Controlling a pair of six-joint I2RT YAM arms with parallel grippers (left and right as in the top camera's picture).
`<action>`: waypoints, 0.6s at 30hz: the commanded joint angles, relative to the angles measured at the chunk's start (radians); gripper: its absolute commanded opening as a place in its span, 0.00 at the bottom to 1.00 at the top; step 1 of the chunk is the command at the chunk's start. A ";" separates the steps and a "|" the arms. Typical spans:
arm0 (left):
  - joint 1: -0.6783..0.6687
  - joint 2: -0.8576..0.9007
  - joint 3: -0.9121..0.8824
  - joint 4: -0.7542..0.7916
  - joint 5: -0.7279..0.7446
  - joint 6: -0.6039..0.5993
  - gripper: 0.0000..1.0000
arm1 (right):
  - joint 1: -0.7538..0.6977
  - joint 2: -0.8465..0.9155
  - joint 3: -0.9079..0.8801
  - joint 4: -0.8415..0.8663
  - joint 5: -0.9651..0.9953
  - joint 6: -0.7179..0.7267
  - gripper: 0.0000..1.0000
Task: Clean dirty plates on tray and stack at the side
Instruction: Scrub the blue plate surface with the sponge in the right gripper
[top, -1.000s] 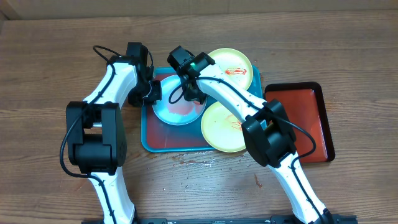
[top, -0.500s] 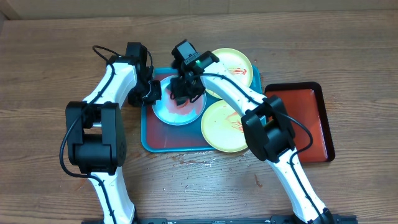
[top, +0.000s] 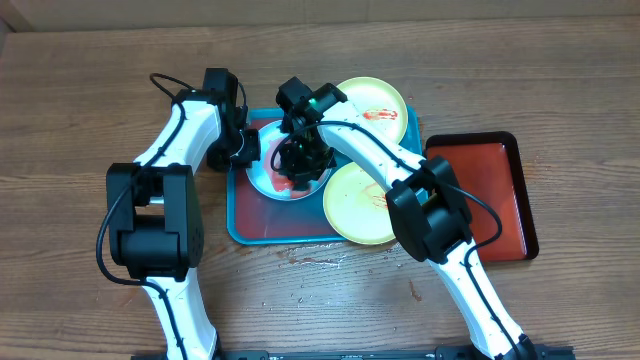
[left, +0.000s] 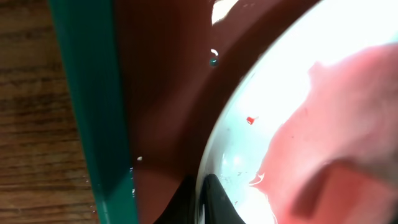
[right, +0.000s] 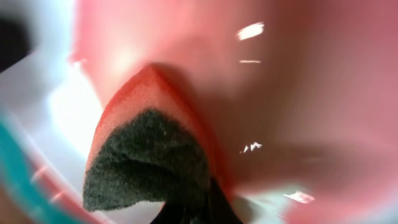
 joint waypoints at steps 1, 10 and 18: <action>-0.006 0.037 0.000 0.000 -0.039 0.005 0.04 | -0.022 0.014 -0.007 0.003 0.443 0.108 0.04; -0.006 0.037 0.000 -0.001 -0.039 0.005 0.04 | -0.005 0.014 -0.008 0.148 0.514 0.196 0.04; -0.006 0.037 0.000 -0.003 -0.039 0.005 0.04 | 0.002 0.015 -0.045 0.406 0.179 0.199 0.04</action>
